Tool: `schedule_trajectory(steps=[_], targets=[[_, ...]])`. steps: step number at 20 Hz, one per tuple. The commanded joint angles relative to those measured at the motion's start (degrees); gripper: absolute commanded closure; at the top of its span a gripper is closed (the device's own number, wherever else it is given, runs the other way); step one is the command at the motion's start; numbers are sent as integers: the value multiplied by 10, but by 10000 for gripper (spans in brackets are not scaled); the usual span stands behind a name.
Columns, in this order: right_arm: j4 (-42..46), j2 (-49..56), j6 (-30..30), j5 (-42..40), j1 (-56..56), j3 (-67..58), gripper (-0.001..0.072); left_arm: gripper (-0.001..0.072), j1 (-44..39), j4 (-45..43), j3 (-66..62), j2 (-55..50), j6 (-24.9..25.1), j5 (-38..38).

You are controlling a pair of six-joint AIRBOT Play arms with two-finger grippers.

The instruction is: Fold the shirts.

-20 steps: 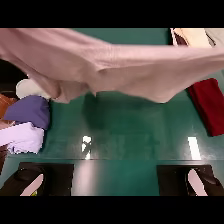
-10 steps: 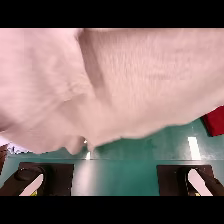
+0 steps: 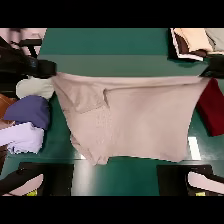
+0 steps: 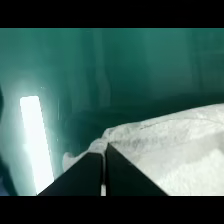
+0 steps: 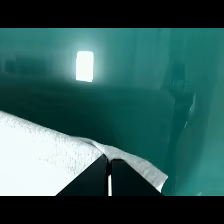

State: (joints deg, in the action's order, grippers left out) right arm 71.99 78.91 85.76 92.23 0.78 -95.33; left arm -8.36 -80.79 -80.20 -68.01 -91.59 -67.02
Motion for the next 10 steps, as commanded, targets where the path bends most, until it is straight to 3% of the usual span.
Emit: schedule_trajectory(steps=[1, 5, 8, 10], targets=[[10, 118, 5, -51, -21, 6, 704, 688, 3, 1, 21, -118, 27, 115], [10, 210, 5, -103, -21, -96, 704, 688, 34, 43, -17, -202, 53, 177], [10, 245, -2, -108, -21, -164, 704, 688, 55, 141, -25, -214, 133, 183], [11, 247, -12, -89, -21, -182, 704, 687, 60, 188, -25, -213, 188, 146]])
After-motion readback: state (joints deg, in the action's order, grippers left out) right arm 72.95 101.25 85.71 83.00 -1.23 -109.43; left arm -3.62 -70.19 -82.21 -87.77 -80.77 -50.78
